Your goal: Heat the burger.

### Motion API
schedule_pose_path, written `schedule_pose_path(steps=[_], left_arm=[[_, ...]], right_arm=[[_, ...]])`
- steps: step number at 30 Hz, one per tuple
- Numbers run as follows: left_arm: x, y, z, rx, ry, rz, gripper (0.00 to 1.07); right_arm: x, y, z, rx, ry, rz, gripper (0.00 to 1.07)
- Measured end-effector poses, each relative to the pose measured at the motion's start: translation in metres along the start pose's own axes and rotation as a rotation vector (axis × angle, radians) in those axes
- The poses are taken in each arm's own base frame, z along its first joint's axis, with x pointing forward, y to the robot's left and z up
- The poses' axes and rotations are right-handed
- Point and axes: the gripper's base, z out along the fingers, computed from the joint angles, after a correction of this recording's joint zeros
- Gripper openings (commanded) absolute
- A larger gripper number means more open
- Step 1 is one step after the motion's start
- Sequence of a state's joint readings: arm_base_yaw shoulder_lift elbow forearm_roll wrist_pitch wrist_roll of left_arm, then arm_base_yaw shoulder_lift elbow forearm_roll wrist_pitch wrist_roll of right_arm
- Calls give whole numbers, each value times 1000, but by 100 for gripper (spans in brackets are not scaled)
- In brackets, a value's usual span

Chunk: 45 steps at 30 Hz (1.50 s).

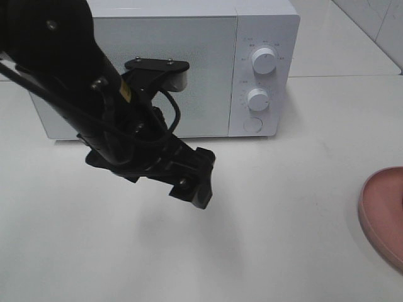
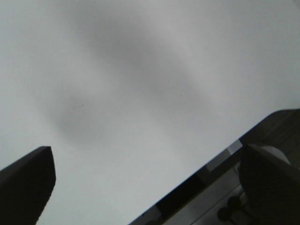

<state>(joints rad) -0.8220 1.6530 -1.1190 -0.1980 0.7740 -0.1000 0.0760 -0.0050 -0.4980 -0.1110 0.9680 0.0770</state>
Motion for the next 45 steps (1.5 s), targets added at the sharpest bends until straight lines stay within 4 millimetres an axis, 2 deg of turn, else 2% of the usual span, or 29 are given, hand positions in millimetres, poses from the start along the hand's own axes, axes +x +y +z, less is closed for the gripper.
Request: schedule_pose_path(steps=[2,3,5,6,7,8,10,11,13,14,15,16,17,18,19,21,22,23,24,25,26,27,28,30,31,34,39,40,45], left_arm=[[5,7,-16,-9,26,-15,101],[5,7,-16,-9,26,-15,101],[6,26,-30,-31,41,-65,101],[6,26,-30,-31,41,-65,101],[7,43,-40,-50,43,-108,101],[7,43,-40,-50,43,-108,101],[10,70,-57,-77,39,-164,101],[10,70,-57,-77,39,-164,101],[15,97,-75,-102,23,-229,101],[15,97,-75,-102,23,-229,101],[18,107,-82,-112,18,-255,101],[25,127,-94,-133,7,-315,101],[25,127,-94,-133,7,-315,101],[32,142,-106,-152,-7,-365,101],[32,142,-106,-152,-7,-365,101],[47,161,-119,-176,-16,-437,101],[47,161,-119,-176,-16,-437,101],[53,166,-120,-182,-13,-462,100],[70,173,-120,-190,-2,-508,100],[70,173,-120,-190,-2,-508,100],[76,173,-121,-193,-1,-523,100],[92,173,-118,-195,15,-550,100],[92,173,-118,-195,15,-550,100],[115,165,-112,-191,39,-567,100],[115,165,-112,-191,39,-567,100],[142,151,-107,-187,51,-566,100],[166,138,-104,-191,37,-551,100],[176,132,-104,-196,19,-542,100],[198,116,-112,-233,-110,-502,100]], right_arm=[[0,0,0,0,0,0,67],[0,0,0,0,0,0,67],[0,0,0,0,0,0,67],[0,0,0,0,0,0,67],[0,0,0,0,0,0,67],[0,0,0,0,0,0,67],[0,0,0,0,0,0,67],[0,0,0,0,0,0,67],[0,0,0,0,0,0,67],[0,0,0,0,0,0,67],[0,0,0,0,0,0,67],[0,0,0,0,0,0,67],[0,0,0,0,0,0,67],[0,0,0,0,0,0,67],[0,0,0,0,0,0,67],[0,0,0,0,0,0,67],[0,0,0,0,0,0,67],[0,0,0,0,0,0,67],[0,0,0,0,0,0,67],[0,0,0,0,0,0,67],[0,0,0,0,0,0,67],[0,0,0,0,0,0,67],[0,0,0,0,0,0,67],[0,0,0,0,0,0,67],[0,0,0,0,0,0,67],[0,0,0,0,0,0,67],[0,0,0,0,0,0,67],[0,0,0,0,0,0,67],[0,0,0,0,0,0,67]])
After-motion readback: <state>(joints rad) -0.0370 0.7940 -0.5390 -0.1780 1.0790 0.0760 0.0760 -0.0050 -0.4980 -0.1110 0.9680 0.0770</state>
